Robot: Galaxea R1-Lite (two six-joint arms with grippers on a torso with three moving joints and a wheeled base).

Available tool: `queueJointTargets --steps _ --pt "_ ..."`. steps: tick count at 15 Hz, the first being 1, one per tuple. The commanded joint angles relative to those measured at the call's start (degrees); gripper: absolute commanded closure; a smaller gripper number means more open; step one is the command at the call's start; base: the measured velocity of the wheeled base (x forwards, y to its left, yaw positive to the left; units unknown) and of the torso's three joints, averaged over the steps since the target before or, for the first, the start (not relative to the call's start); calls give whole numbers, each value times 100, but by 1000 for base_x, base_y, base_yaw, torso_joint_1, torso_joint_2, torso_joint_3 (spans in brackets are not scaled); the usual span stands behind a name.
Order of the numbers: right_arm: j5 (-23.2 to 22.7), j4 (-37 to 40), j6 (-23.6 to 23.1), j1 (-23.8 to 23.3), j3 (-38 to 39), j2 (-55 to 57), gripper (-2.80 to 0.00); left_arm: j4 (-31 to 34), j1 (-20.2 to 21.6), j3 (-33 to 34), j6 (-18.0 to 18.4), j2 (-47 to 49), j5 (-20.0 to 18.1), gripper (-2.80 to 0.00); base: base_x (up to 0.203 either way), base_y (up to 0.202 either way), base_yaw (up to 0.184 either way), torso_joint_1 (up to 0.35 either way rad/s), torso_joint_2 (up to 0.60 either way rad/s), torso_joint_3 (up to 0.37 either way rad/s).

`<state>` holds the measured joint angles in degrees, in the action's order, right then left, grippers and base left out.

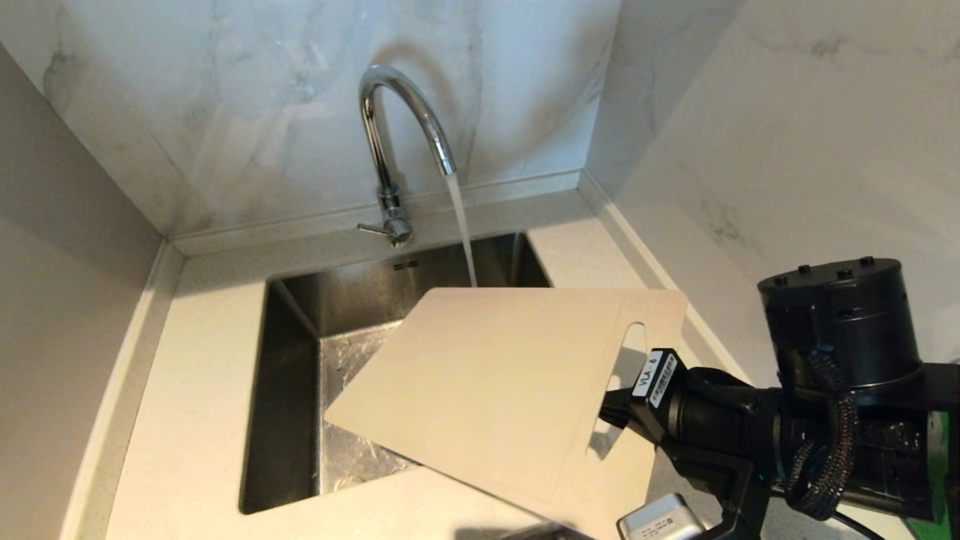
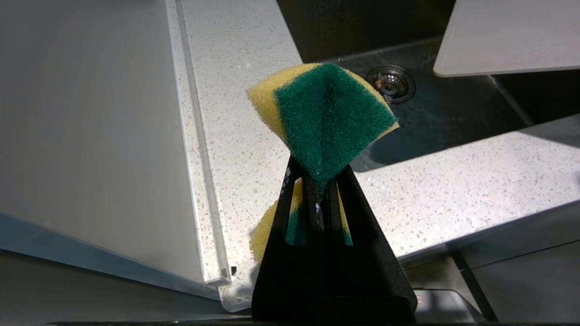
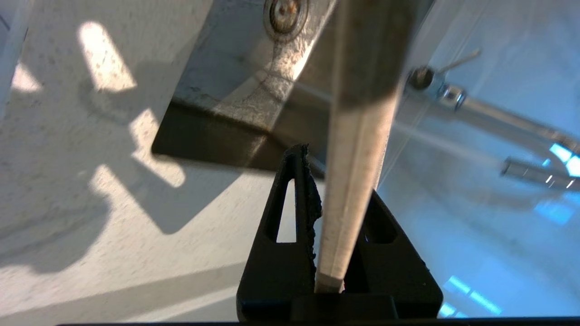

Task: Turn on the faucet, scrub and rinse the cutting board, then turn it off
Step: Pick up the cutting board

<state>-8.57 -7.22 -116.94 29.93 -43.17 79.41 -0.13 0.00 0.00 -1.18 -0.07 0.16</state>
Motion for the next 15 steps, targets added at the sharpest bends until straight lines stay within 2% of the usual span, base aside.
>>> queueJointTargets --steps 1,7,15 --pt "-155 -3 -184 4 24 75 0 -4 0 17 -5 -1 2 0 0 0 0 0 0 0" --pt "-197 340 -705 4 -64 154 0 -4 0 9 -5 -1 2 0 0 0 0 0 0 0" --pt "-224 1042 -1977 -39 -422 209 0 -4 0 9 -5 -1 2 0 0 0 0 0 0 0"
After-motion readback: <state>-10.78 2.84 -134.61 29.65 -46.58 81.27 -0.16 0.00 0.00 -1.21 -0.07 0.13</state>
